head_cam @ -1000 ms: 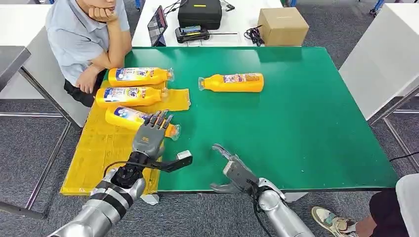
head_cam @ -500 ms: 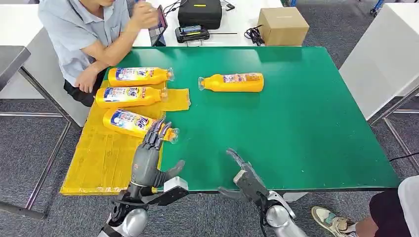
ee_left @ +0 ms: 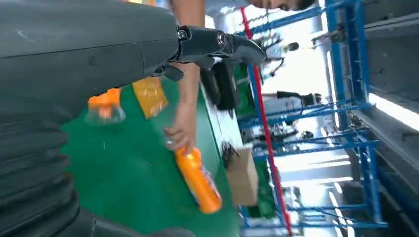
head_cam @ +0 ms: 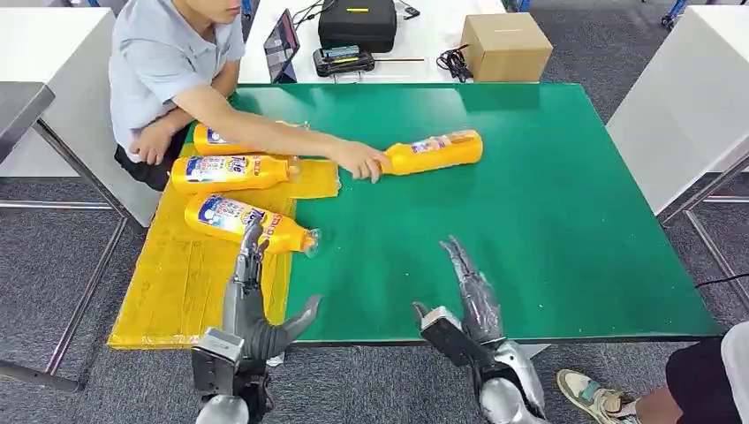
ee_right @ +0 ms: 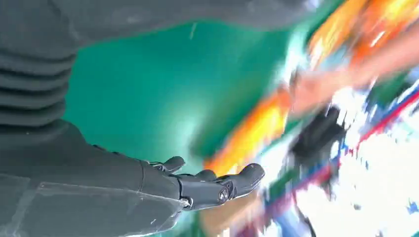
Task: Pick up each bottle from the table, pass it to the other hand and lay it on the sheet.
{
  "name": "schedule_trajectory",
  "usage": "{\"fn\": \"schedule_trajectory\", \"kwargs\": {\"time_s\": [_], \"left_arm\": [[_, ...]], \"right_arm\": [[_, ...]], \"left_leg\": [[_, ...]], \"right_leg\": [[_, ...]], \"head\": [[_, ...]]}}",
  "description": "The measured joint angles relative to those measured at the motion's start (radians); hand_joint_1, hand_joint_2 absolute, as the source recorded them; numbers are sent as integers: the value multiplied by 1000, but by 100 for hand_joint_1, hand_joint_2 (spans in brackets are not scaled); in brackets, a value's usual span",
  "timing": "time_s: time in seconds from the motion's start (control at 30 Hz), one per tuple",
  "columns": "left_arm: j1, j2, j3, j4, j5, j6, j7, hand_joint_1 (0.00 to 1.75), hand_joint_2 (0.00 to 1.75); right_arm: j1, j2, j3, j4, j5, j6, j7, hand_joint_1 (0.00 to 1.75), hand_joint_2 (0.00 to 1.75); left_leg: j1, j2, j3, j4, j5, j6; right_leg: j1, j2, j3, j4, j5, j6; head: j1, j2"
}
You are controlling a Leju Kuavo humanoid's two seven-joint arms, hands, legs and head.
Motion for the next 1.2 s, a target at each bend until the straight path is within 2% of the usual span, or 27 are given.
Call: {"fn": "schedule_trajectory", "kwargs": {"time_s": [0.1, 0.23, 0.4, 0.43, 0.57, 0.73, 0.9, 1.2], "left_arm": [[14, 0, 0, -18, 27, -23, -1, 0, 175], [18, -1, 0, -25, 27, -26, 4, 0, 175], [18, -8, 1, -26, 12, -25, 11, 0, 175], [18, -8, 1, -26, 8, -24, 11, 0, 175], [18, -9, 1, -26, 3, -22, 21, 0, 175], [19, -9, 1, -26, 13, -47, 46, 0, 175], [17, -8, -2, -25, 23, -67, 57, 0, 175], [11, -7, -27, -25, 19, -82, 64, 0, 175]], "right_arm": [[5, -24, -1, -9, 199, -115, 74, 0, 0], [8, -62, 3, -8, 439, -179, 194, 0, 0], [0, -95, 11, 11, 566, -202, 288, 0, 0], [-3, -101, 12, 18, 584, -201, 304, 0, 175], [-20, -130, 14, 48, 631, -166, 366, 0, 175], [-41, -176, 15, 107, 595, -88, 386, 0, 175], [-82, -217, 8, 187, 539, -52, 364, 0, 175], [-163, -227, 10, 275, 506, -47, 304, 0, 175]], "left_leg": [[0, 0, 0, 0, 0, 0], [0, 0, 0, 0, 0, 0], [0, 0, 0, 0, 0, 0], [0, 0, 0, 0, 0, 0], [0, 0, 0, 0, 0, 0], [0, 0, 0, 0, 0, 0], [0, 0, 0, 0, 0, 1], [0, 0, 0, 0, 0, 1]], "right_leg": [[0, 0, 0, 0, 0, 0], [0, 0, 0, 0, 0, 0], [0, 0, 1, 0, 0, 0], [0, 0, 0, 0, 0, 0], [0, 0, 1, 0, 0, 0], [0, 0, 1, 0, 0, 0], [0, 0, 1, 0, 0, 0], [0, 0, 1, 0, 0, 0]], "head": [[0, 0], [0, 0], [0, 0], [0, 0], [-1, 0], [0, 0], [0, 0], [0, 0]]}}
